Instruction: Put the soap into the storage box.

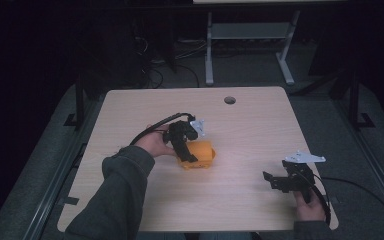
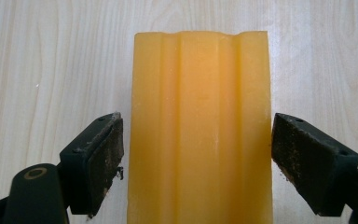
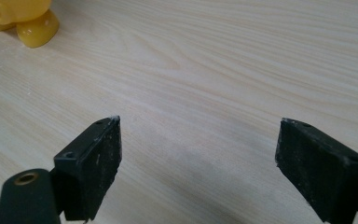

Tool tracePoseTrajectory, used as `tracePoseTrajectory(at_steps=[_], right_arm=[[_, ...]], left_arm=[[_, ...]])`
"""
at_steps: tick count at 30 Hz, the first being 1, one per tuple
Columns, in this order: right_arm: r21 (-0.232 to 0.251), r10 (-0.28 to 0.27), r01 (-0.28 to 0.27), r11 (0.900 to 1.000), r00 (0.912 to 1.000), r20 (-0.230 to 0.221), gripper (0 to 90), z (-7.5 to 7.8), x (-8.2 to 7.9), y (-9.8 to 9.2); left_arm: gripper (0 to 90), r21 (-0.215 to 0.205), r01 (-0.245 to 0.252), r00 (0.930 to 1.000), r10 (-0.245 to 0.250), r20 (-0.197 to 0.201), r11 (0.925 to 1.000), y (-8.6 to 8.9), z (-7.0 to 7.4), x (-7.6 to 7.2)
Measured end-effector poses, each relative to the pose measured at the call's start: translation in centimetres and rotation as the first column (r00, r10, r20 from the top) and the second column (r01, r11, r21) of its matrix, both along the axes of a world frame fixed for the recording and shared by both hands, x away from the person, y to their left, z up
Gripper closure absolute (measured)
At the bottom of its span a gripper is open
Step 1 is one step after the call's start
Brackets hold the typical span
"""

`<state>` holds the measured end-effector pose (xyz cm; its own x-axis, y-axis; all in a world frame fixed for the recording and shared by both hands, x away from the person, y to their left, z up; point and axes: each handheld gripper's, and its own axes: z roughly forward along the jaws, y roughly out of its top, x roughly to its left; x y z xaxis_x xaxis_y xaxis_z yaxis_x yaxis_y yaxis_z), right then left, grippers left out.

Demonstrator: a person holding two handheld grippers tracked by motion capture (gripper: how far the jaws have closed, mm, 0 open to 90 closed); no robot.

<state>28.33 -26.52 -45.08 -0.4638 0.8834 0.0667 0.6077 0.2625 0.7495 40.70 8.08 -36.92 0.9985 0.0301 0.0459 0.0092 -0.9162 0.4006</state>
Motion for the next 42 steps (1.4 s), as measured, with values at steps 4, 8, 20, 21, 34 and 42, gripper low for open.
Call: tracePoseTrajectory(at_steps=[4,8,20,21,34,42], right_arm=[[-0.001,0.003,-0.003,1.000,1.0000,-0.003,14.0,-0.1,0.0,0.0],[0.000,0.006,-0.006,1.000,0.9999,-0.009,14.0,-0.1,0.1,-0.1],[-0.002,0.000,0.000,1.000,1.0000,0.004,13.9,0.0,0.0,-0.1],[-0.002,0.000,0.000,1.000,1.0000,0.004,13.9,0.0,0.0,-0.1],[-0.005,-0.010,0.010,1.000,0.9998,0.016,13.9,0.1,-0.2,-0.2],[-0.011,-0.013,0.013,1.000,0.9997,0.019,14.0,0.1,-0.2,-0.2]], left_arm=[[17.2,0.001,-0.002,1.0000,0.002,0.008,1.0000,0.3,0.2,-0.1],[17.2,-0.011,-0.014,0.9998,0.014,0.013,0.9998,0.7,0.5,-0.3],[17.3,-0.021,-0.034,0.9987,0.035,0.038,0.9992,2.2,1.5,-0.9],[17.3,-0.018,-0.039,0.9984,0.040,0.041,0.9991,2.2,1.5,-1.0],[16.9,-0.042,-0.072,0.9957,0.074,0.056,0.9965,4.1,1.9,-1.7],[17.3,-0.057,-0.081,0.9947,0.084,0.059,0.9951,4.7,2.2,-2.1]])
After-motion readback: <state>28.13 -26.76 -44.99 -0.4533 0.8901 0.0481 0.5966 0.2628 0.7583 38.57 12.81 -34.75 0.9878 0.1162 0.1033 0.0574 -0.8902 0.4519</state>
